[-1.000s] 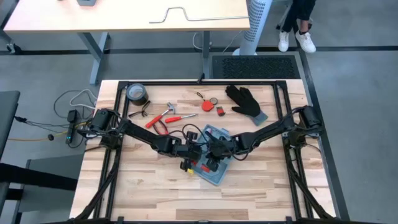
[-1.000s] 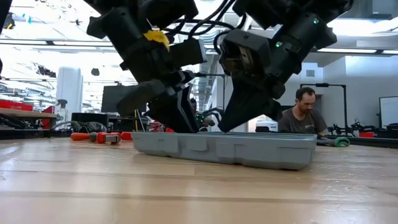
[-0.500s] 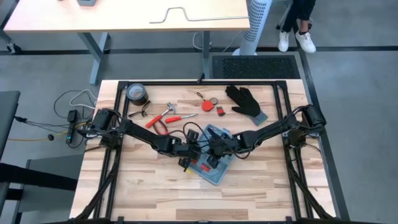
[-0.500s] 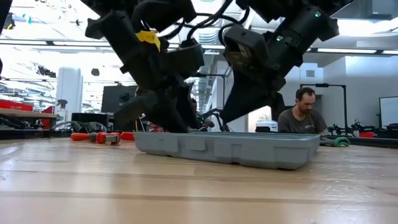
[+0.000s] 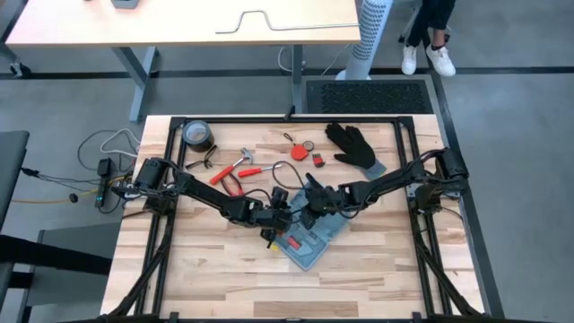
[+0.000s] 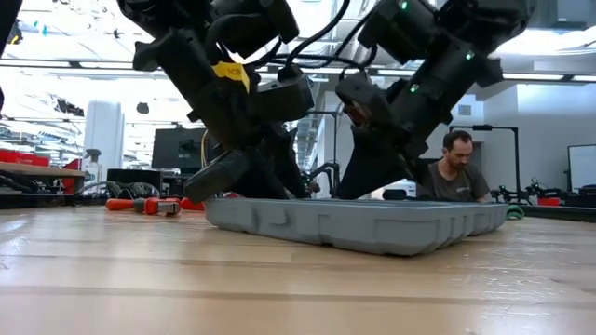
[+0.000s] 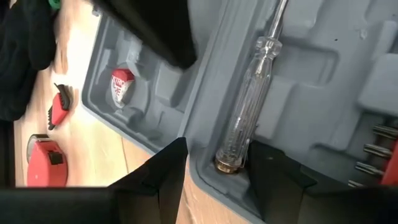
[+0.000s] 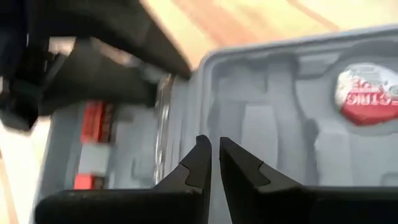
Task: Prefit tool cases
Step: Remove the transparent screwdriver from the gray prefit tool case
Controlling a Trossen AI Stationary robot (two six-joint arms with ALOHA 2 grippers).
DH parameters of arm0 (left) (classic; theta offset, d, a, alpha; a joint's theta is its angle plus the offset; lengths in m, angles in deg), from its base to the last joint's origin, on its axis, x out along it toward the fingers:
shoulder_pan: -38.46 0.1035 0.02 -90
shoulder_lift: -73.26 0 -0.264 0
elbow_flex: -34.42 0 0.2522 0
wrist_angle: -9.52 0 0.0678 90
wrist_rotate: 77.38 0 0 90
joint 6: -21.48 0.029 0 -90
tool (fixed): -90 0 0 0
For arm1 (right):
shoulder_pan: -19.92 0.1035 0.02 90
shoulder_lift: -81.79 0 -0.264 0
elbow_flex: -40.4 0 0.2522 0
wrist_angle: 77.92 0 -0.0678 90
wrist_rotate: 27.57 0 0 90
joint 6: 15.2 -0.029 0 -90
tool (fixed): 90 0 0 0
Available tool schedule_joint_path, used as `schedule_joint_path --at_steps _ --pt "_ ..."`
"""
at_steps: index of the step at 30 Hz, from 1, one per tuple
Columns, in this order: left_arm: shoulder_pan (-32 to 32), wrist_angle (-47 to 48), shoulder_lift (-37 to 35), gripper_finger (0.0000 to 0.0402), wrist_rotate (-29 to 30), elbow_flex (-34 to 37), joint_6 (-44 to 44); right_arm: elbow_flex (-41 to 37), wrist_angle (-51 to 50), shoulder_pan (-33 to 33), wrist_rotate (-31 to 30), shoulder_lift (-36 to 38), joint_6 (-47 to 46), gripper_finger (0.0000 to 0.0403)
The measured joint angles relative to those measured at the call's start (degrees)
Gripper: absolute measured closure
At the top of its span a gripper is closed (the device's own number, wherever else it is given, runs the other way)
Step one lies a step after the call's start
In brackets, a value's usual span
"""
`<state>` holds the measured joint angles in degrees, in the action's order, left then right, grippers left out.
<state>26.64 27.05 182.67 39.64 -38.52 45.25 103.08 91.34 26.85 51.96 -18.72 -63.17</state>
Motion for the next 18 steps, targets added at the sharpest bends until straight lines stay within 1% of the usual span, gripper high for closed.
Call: schedule_joint_path --at_steps 4,8,12,16,18 --pt "0.0 -0.7 0.6 0.0235 0.1 0.0 -0.5 -2.1 2.3 -1.8 3.0 0.0 -1.2 0.0359" --pt "0.0 -1.8 2.8 0.0235 0.1 0.0 -0.5 -3.5 3.9 -2.5 4.9 0.0 -1.5 0.0359" --pt "0.0 -3.9 5.2 0.0235 0.9 -0.2 -0.5 -4.2 4.0 -2.7 5.5 0.0 -2.2 0.0359" --pt "-0.1 -6.2 6.0 0.0235 2.2 -0.2 -0.1 -4.3 4.1 -2.8 5.6 0.0 -2.2 0.0359" --pt "0.0 -8.4 6.2 0.0236 4.4 0.0 0.6 -4.4 4.1 -2.8 5.5 0.0 -2.2 0.0359"
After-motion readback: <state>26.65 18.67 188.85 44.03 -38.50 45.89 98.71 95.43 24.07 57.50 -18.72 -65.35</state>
